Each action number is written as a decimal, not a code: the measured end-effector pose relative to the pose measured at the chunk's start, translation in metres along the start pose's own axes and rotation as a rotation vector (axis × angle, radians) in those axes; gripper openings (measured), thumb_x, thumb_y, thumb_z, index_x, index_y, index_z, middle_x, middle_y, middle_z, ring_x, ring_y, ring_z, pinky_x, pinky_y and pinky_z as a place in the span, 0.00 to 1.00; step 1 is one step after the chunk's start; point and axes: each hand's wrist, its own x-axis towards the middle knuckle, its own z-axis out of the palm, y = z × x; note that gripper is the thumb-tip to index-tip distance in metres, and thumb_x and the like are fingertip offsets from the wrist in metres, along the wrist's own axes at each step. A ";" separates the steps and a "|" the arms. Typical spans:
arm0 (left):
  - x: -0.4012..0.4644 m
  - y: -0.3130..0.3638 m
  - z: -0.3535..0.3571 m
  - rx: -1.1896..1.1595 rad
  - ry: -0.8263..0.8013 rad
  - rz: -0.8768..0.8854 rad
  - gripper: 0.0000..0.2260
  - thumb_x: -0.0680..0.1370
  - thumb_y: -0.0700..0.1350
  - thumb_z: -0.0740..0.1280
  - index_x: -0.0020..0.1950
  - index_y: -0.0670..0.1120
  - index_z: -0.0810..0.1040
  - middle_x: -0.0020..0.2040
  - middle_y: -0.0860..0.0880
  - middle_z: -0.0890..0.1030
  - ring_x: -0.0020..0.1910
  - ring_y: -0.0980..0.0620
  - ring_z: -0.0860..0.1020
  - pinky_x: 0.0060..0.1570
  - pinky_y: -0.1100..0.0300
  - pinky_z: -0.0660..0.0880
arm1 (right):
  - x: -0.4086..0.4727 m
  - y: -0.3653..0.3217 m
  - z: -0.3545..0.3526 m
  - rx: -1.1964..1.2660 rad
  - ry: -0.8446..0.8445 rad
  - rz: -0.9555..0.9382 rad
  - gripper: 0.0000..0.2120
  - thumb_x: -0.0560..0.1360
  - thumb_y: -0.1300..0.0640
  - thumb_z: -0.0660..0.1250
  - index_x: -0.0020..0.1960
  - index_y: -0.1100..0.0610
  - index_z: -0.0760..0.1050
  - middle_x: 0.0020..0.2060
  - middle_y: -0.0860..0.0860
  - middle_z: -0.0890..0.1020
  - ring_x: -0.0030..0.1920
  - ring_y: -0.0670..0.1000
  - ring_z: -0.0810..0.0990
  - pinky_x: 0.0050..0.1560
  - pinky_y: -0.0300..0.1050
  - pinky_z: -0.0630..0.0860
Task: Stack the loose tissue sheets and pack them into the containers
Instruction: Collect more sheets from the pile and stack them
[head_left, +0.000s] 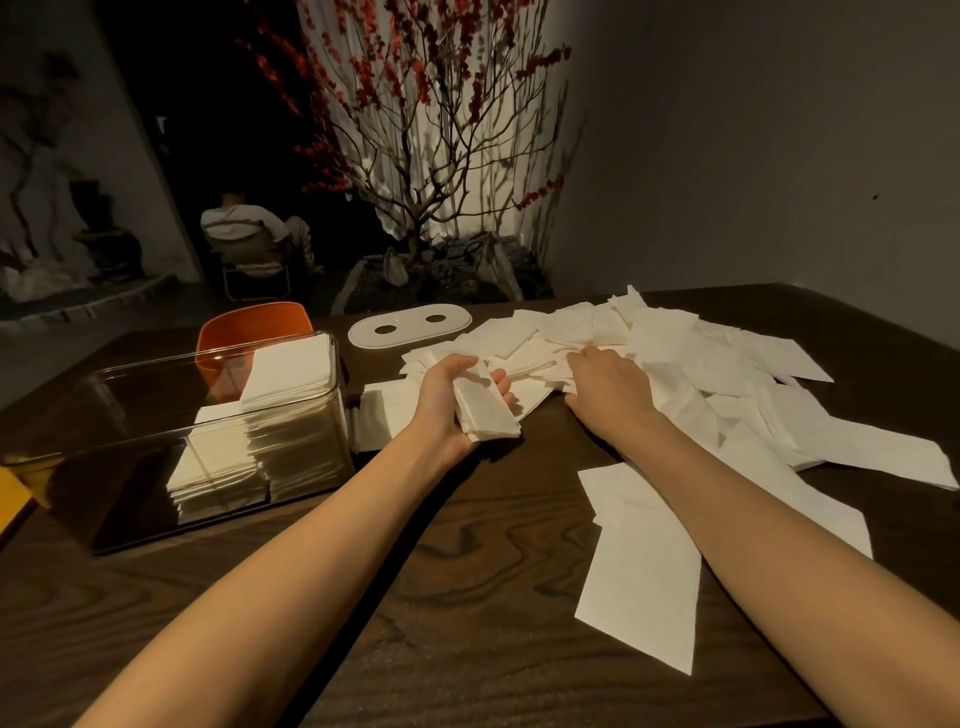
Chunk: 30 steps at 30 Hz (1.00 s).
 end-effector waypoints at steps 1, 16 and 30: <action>0.000 -0.002 0.001 0.015 -0.006 0.001 0.15 0.76 0.43 0.64 0.62 0.42 0.73 0.47 0.41 0.79 0.46 0.47 0.79 0.54 0.52 0.76 | 0.000 0.000 0.001 -0.013 0.011 0.000 0.15 0.80 0.54 0.61 0.66 0.55 0.72 0.60 0.54 0.78 0.58 0.53 0.77 0.53 0.46 0.75; 0.012 -0.015 0.032 0.258 0.116 0.033 0.03 0.78 0.40 0.58 0.47 0.41 0.70 0.38 0.45 0.71 0.32 0.52 0.70 0.35 0.60 0.70 | -0.004 -0.004 -0.013 0.079 0.252 0.092 0.15 0.81 0.47 0.58 0.57 0.52 0.80 0.47 0.51 0.83 0.45 0.50 0.79 0.46 0.44 0.75; -0.002 -0.013 0.019 0.077 0.118 0.101 0.08 0.79 0.41 0.59 0.41 0.43 0.72 0.31 0.47 0.71 0.30 0.52 0.70 0.36 0.58 0.72 | -0.014 -0.005 -0.037 1.332 0.045 0.318 0.13 0.83 0.50 0.54 0.59 0.55 0.73 0.56 0.52 0.78 0.57 0.52 0.76 0.56 0.52 0.76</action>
